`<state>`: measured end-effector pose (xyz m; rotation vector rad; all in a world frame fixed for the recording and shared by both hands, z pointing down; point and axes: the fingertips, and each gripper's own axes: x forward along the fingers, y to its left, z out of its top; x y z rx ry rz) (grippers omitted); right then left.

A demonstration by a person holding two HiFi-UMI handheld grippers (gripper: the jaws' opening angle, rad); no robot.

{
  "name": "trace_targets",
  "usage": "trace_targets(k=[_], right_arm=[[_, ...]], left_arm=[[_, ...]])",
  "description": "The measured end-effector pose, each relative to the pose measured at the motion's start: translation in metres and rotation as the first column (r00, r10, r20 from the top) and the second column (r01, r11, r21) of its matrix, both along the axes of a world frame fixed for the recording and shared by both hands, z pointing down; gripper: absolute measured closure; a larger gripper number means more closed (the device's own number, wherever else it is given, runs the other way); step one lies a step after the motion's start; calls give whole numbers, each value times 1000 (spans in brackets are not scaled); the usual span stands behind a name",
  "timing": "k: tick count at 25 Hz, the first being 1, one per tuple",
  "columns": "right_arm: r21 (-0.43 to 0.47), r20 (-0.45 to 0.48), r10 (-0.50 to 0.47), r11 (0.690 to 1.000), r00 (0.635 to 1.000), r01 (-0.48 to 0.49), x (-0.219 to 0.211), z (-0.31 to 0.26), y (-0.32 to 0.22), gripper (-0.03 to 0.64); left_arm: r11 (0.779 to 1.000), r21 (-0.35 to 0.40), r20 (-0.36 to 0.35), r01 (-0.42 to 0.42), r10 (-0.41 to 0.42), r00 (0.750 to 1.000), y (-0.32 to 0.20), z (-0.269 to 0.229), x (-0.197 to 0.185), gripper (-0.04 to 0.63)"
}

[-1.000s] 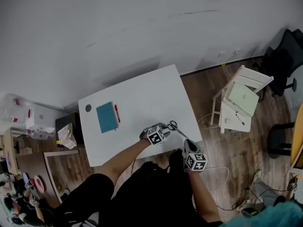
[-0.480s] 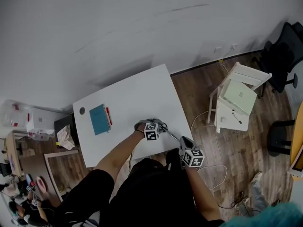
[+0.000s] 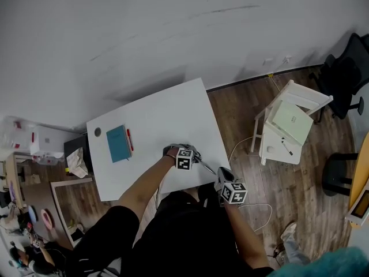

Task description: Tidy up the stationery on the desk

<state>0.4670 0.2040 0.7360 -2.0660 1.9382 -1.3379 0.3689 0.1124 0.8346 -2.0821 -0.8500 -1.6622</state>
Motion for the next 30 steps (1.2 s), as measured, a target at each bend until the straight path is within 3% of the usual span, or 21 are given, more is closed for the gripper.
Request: trace_targets(k=[5, 8, 14, 19, 24, 30], right_arm=[[-6, 1, -24, 1000, 1000, 24, -3, 0, -7, 578], [-6, 3, -23, 1000, 1000, 23, -3, 1, -12, 578], [-8, 19, -3, 1000, 1000, 3, 0, 0, -17, 578], [0, 20, -43, 999, 999, 43, -9, -2, -23, 578], [5, 25, -102, 995, 994, 102, -20, 2, -42, 578], [35, 72, -168, 986, 983, 166, -46, -2, -74, 578]], left_arm=[[990, 23, 75, -136, 134, 988, -2, 3, -9, 472], [990, 35, 105, -134, 130, 986, -5, 6, -10, 475], [1000, -2, 80, -8, 8, 997, -6, 5, -4, 506], [988, -47, 34, 145, -144, 989, -7, 2, -11, 508], [946, -83, 16, 313, -313, 950, -13, 0, -26, 509], [892, -80, -18, 446, -448, 894, -25, -13, -49, 509]])
